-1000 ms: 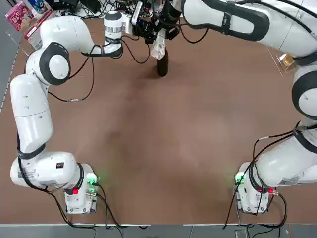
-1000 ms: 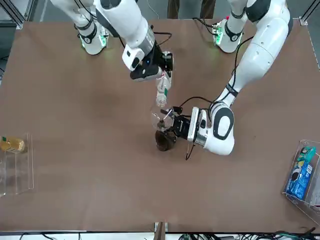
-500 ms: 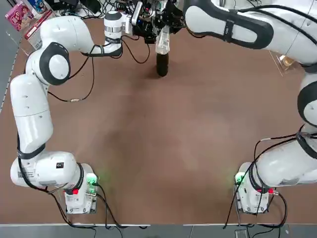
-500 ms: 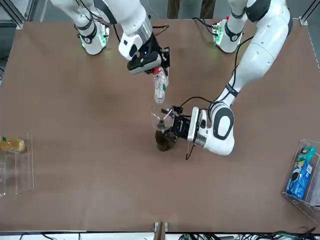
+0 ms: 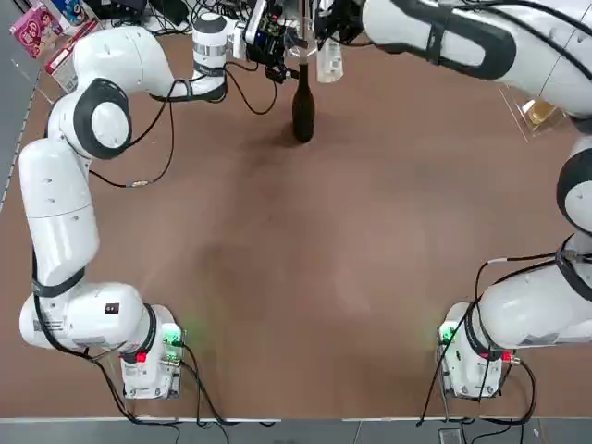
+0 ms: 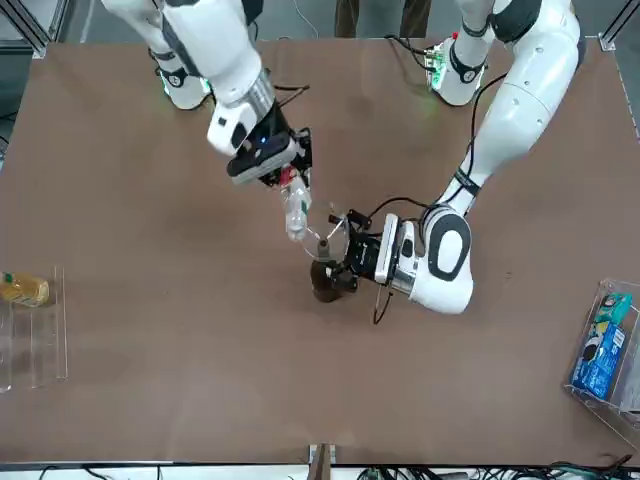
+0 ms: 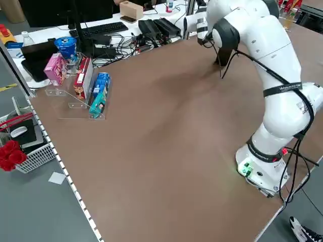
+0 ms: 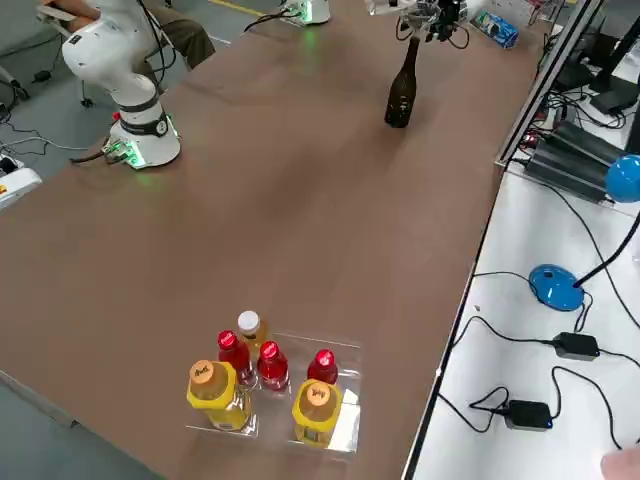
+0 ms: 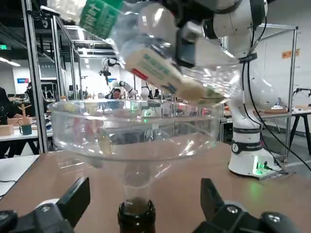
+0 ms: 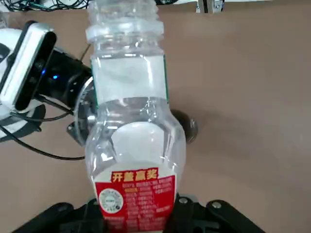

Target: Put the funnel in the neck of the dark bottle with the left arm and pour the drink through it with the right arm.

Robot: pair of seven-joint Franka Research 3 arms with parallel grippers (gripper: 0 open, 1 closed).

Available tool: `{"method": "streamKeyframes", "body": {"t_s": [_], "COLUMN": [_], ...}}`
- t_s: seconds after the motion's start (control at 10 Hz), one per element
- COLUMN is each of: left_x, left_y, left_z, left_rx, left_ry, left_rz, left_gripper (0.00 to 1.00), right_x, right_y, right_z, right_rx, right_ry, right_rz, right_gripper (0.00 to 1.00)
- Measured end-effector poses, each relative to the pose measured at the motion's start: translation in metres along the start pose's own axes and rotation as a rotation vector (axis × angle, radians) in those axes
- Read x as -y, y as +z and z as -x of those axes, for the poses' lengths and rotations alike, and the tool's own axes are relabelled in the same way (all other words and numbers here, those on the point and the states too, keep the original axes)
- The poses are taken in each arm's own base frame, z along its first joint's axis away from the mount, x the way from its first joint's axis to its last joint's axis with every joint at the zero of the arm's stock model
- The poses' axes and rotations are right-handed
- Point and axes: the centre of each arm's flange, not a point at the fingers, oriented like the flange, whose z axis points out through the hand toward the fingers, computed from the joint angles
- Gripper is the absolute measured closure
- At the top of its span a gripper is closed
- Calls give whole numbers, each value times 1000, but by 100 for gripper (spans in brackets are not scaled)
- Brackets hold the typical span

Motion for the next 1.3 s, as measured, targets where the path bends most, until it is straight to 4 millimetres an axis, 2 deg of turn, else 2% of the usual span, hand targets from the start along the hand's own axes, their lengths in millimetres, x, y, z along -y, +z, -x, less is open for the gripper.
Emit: {"method": "streamKeyframes", "body": {"t_s": [0.1, 0.3, 0.5, 0.6, 0.8, 1.0, 1.1, 1.2, 1.3], "left_x": [2, 7, 8, 5, -11, -28, -35, -42, -47], "left_y": [-8, -39, -75, -100, -165, -232, -258, -273, -275], "left_z": [-1, -4, -13, -21, -47, -85, -110, -134, -155], "left_rx": [25, 57, 124, 169, 285, 593, 752, 847, 901], "left_ry": [12, 28, 50, 66, 108, 149, 85, -46, -198], "left_rz": [-5, -31, -34, -19, 30, 88, 69, 37, 11], "left_gripper": [0, 0, 0, 0, 0, 0, 0, 0, 0], "right_x": [-29, -89, -145, -176, -243, -304, -333, -360, -383], "right_y": [-12, -39, -56, -61, -61, -58, -53, -47, -40], "right_z": [-13, -30, -40, -41, -27, -8, 3, 14, 26], "right_rx": [8, 21, 33, 33, 16, -11, -31, -59, -86], "right_ry": [-38, -134, -251, -310, -417, -522, -578, -634, -685], "right_rz": [-20, -35, -59, -84, -146, -185, -209, -235, -257], "right_gripper": [61, 61, 61, 61, 61, 61, 61, 61, 61]}}
